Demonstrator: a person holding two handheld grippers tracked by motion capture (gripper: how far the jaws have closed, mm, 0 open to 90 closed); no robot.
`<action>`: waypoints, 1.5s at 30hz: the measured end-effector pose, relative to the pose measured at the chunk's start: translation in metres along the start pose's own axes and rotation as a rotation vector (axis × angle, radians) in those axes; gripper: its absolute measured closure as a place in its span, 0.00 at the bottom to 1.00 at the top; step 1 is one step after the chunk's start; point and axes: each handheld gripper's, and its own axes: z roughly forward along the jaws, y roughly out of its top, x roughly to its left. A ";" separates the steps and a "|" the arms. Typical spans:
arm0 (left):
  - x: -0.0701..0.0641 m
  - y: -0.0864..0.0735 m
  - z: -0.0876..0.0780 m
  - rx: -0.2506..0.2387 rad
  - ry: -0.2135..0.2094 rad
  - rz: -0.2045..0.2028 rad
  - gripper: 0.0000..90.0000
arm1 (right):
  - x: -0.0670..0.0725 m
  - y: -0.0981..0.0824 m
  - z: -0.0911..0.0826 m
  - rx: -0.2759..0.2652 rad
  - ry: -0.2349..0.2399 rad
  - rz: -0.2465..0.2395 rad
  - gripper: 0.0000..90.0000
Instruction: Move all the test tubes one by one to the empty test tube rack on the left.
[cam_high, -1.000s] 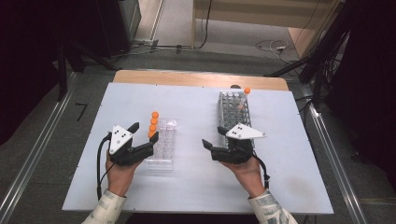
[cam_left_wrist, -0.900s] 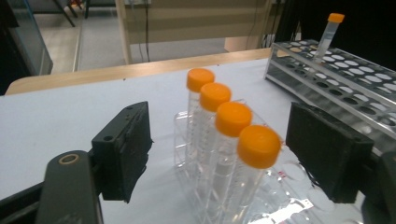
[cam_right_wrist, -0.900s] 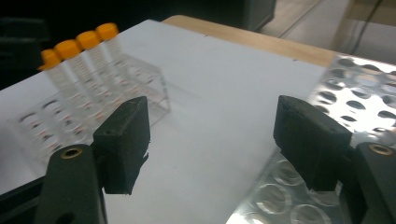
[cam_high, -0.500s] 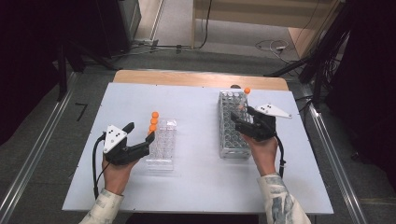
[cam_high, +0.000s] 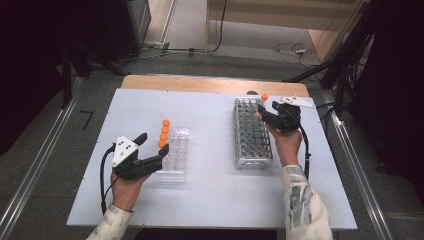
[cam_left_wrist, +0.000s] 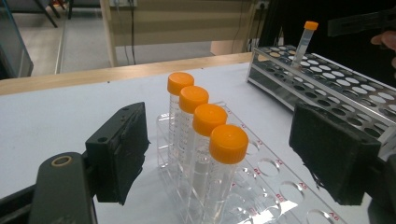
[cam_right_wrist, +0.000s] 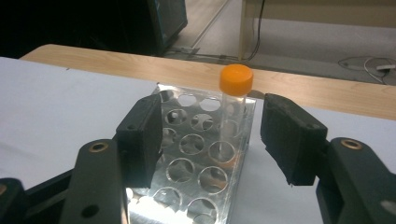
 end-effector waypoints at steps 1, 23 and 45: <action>0.000 0.000 0.000 -0.002 0.001 -0.002 0.22 | -0.002 0.001 0.003 0.013 -0.001 0.000 0.43; 0.002 0.001 -0.003 -0.011 -0.008 -0.015 0.22 | -0.015 -0.004 0.045 0.050 0.012 -0.037 0.70; 0.002 0.001 -0.003 -0.009 -0.008 -0.018 0.22 | -0.013 0.010 0.035 -0.015 -0.009 -0.052 0.80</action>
